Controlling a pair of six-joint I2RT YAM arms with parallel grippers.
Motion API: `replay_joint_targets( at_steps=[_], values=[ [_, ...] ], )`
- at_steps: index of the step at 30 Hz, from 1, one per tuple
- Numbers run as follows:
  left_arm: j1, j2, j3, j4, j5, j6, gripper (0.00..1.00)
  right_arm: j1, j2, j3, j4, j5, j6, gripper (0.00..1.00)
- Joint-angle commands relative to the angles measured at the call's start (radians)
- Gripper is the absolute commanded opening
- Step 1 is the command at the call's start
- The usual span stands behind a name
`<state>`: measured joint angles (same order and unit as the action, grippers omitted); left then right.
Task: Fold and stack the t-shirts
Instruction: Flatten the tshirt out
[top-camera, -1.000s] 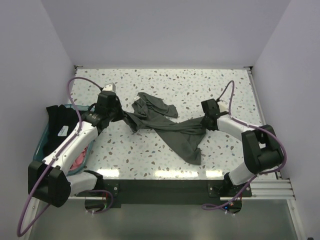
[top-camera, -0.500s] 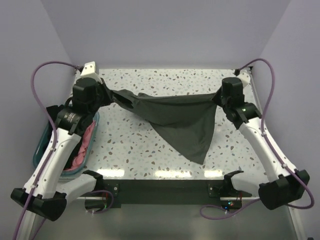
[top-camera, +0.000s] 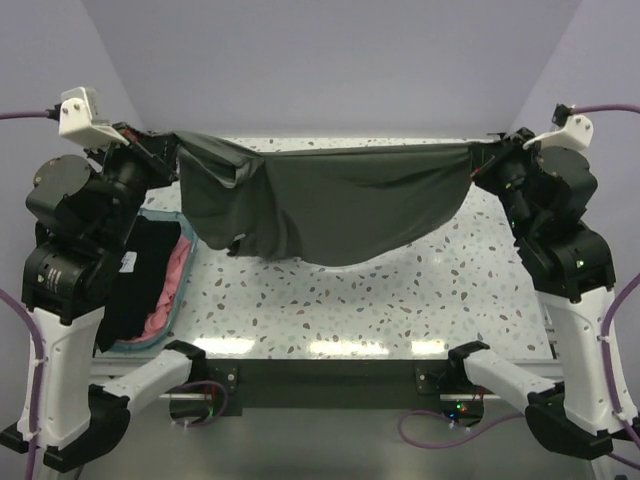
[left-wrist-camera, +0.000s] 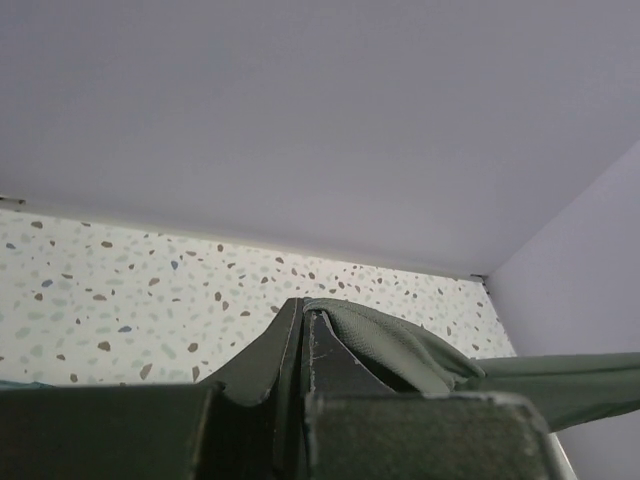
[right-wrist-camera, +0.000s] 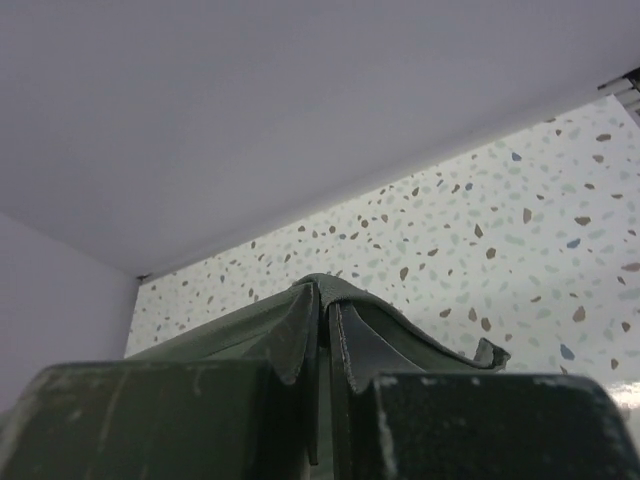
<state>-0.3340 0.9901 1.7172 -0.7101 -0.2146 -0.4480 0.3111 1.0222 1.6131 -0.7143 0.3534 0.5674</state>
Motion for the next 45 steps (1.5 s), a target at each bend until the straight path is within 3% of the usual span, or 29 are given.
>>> replay_joint_targets(
  at_steps=[1, 7, 10, 16, 18, 20, 27, 30, 31, 35, 39, 45],
  values=[
    [0.009, 0.120, -0.011, 0.086, -0.028, 0.023, 0.00, -0.006, 0.172, 0.057, 0.024, -0.059, -0.047, 0.00],
    [0.023, 0.323, -0.018, 0.411, 0.046, 0.054, 0.00, -0.009, 0.436, 0.216, 0.182, -0.109, -0.103, 0.00],
    [0.046, 0.470, 0.108, 0.518, 0.127, 0.084, 0.00, -0.015, 0.588, 0.360, 0.234, -0.128, -0.132, 0.00],
    [0.076, 0.781, 0.681, 0.489, 0.254, 0.129, 0.00, -0.036, 0.783, 0.700, 0.233, -0.148, -0.150, 0.00],
    [0.088, 0.815, 0.734, 0.495, 0.267, 0.144, 0.00, -0.040, 0.791, 0.735, 0.237, -0.131, -0.152, 0.00],
    [0.104, 0.768, 0.688, 0.535, 0.273, 0.147, 0.00, -0.044, 0.771, 0.723, 0.242, -0.119, -0.152, 0.00],
    [0.112, 0.515, 0.228, 0.613, 0.250, 0.141, 0.00, -0.055, 0.576, 0.320, 0.303, -0.056, -0.112, 0.00],
    [0.112, 0.366, -0.083, 0.664, 0.244, 0.085, 0.00, -0.058, 0.466, -0.033, 0.340, -0.050, -0.063, 0.00],
    [0.112, 0.288, -0.251, 0.688, 0.232, 0.062, 0.00, -0.058, 0.440, -0.103, 0.346, -0.051, -0.037, 0.00],
    [0.112, 0.120, -0.647, 0.695, 0.216, -0.105, 0.00, -0.064, 0.340, -0.430, 0.366, -0.054, 0.035, 0.00],
    [0.110, 0.004, -1.015, 0.678, 0.195, -0.251, 0.00, -0.079, 0.338, -0.716, 0.401, -0.083, 0.091, 0.00],
    [0.101, -0.041, -1.317, 0.721, 0.261, -0.389, 0.00, -0.121, 0.469, -0.867, 0.440, -0.157, 0.138, 0.00]
  ],
)
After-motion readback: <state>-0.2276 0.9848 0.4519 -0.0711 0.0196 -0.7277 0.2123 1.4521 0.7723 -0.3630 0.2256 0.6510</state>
